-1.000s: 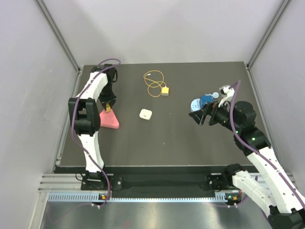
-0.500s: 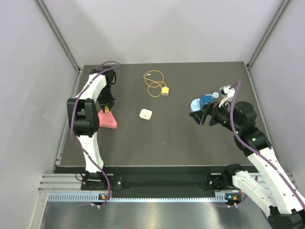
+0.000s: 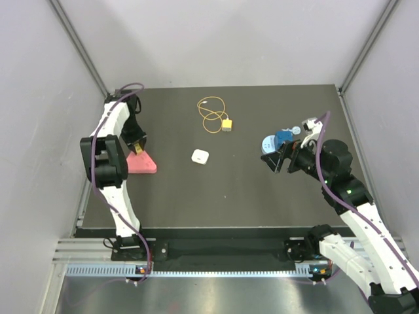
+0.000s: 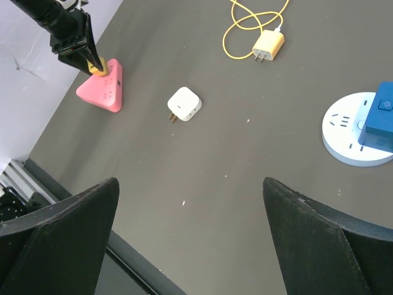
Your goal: Insert the plug
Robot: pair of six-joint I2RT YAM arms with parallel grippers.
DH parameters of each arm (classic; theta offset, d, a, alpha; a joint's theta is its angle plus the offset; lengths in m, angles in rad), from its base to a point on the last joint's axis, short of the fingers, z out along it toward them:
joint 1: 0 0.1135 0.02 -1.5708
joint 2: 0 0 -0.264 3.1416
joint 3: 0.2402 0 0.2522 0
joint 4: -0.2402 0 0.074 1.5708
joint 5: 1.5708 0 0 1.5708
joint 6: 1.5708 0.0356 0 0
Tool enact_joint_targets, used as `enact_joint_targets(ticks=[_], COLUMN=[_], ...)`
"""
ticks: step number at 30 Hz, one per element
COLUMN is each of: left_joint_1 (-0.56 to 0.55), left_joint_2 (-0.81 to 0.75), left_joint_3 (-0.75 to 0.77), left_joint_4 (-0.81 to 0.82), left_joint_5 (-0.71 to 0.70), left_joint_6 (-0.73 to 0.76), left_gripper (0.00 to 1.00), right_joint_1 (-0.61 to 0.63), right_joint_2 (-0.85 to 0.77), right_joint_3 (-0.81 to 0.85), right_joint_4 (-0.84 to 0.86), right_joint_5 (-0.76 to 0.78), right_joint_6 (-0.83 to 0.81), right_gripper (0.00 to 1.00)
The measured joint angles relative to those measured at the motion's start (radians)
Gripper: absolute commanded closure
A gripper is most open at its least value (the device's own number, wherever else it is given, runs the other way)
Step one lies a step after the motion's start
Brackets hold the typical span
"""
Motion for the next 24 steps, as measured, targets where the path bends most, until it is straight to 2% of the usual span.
enact_joint_targets(ticks=[12,19,24], left_joint_1=[0.106,0.132,0.142], left_joint_2=[0.080,0.074,0.033], left_joint_3=[0.121,0.105,0.032], left_joint_4=[-0.064,-0.052,0.003], left_joint_5=[0.112,0.161,0.207], left_joint_6=[0.024,0.028,0.027], left_gripper=[1.00,1.00,1.00], right_joint_1=[0.000,0.003,0.085], right_joint_2=[0.000,0.035,0.138], right_joint_3=[0.000,-0.003,-0.018], right_joint_4=[0.000,0.020,0.114], right_joint_5=[0.008,0.010,0.070], right_joint_6=[0.000,0.010,0.063], right_gripper=[0.00,0.00,0.09])
